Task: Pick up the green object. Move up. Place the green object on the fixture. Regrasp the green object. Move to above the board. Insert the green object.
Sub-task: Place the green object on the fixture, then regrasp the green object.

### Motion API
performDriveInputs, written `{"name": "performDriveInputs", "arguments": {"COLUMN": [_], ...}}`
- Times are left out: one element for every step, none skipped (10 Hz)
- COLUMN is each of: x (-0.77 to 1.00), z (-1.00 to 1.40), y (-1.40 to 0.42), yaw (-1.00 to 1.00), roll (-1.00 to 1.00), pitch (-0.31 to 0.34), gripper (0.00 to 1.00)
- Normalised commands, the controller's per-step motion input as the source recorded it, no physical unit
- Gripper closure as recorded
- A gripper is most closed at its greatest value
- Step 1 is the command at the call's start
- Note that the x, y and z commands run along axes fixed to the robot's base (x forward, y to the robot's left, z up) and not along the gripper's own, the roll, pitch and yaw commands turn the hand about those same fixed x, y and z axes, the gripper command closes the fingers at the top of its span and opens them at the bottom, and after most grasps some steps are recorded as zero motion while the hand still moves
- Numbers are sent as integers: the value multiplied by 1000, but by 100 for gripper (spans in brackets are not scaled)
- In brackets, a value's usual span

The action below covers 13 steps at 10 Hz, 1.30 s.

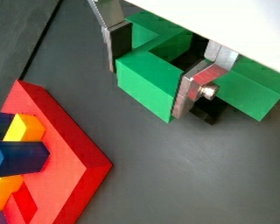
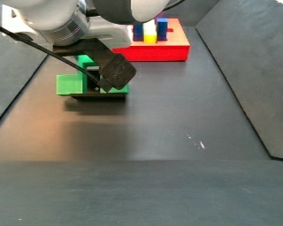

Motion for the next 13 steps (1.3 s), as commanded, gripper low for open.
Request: {"name": "performDriveInputs", "arguments": {"x": [-9,-34,-331,0,0,0,60,109,160,189,40,-94,-363], "z": [0,0,-17,0,0,149,649,734,769,1000,1000,471,323], "y": [0,0,-183,0,20,134,306,289,211,243,0,-269,-420], "yaw": [0,0,6,0,0,-60,-63,-57,-37,0,0,0,-214], "roll": [0,14,100,0,0,-191,-289,-223,-111,-29,297,1000,1000], "pitch": [-17,-71,-314,0,0,-11,0,71,149,257,394,383,126], "gripper": [100,100,100,0,0,0,0,0,0,0,0,0,0]}}
